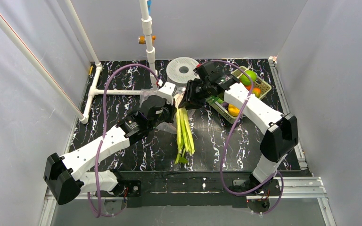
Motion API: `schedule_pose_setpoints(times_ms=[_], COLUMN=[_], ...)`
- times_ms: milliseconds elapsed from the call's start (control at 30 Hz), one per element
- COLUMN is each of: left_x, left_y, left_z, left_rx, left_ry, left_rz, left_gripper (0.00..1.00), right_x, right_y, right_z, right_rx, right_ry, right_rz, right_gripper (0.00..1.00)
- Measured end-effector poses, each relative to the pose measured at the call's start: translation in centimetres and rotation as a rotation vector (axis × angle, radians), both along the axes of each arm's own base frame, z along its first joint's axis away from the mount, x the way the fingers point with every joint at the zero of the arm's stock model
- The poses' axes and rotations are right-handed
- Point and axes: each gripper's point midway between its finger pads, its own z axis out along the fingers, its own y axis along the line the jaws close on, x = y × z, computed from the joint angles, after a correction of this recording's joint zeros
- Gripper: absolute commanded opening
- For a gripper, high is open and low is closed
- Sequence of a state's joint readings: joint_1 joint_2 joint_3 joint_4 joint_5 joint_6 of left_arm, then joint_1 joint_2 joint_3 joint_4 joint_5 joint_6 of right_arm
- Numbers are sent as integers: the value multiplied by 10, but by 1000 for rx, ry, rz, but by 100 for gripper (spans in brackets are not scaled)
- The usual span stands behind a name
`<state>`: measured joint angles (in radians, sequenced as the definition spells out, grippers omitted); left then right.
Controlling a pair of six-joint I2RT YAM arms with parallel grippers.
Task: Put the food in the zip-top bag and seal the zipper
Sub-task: Place the fake vegetable in the zipper food storage bag.
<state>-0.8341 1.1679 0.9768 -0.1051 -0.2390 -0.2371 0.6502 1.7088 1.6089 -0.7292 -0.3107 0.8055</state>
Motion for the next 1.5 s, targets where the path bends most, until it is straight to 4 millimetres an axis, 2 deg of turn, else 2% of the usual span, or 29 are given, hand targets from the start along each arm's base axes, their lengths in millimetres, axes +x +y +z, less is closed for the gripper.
schedule_pose_setpoints(times_ms=[67, 267, 467, 600, 800, 933, 1000, 1067, 1233, 1500], left_x=[-3, -5, -5, -6, -8, -6, -6, -6, -6, -6], left_y=[-3, -6, -3, -1, -1, 0, 0, 0, 0, 0], left_z=[-1, -1, -7, -16, -25, -24, -24, -25, -26, -26], left_rx=[-11, -26, -15, 4, 18, 20, 18, 17, 19, 19], left_ry=[12, 27, 46, 74, 101, 97, 99, 102, 104, 104], left_rz=[-14, -21, 1, 11, 19, 29, 30, 32, 32, 32], left_gripper=[0, 0, 0, 0, 0, 0, 0, 0, 0, 0], right_x=[3, 10, 4, -10, -34, -64, -96, -113, -121, -140], right_y=[0, 4, 2, 0, -11, -21, -19, -20, -48, -42], right_z=[-3, -4, -8, -3, 20, 18, 8, -8, -60, -93], right_rx=[-9, -15, -57, -85, -51, -70, -97, -142, -301, -291], right_ry=[-5, -43, -75, -115, -168, -170, -170, -178, -194, -126], right_rz=[-3, 26, 77, 117, 148, 190, 269, 338, 449, 499], right_gripper=[21, 46, 66, 69, 69, 75, 76, 77, 76, 70])
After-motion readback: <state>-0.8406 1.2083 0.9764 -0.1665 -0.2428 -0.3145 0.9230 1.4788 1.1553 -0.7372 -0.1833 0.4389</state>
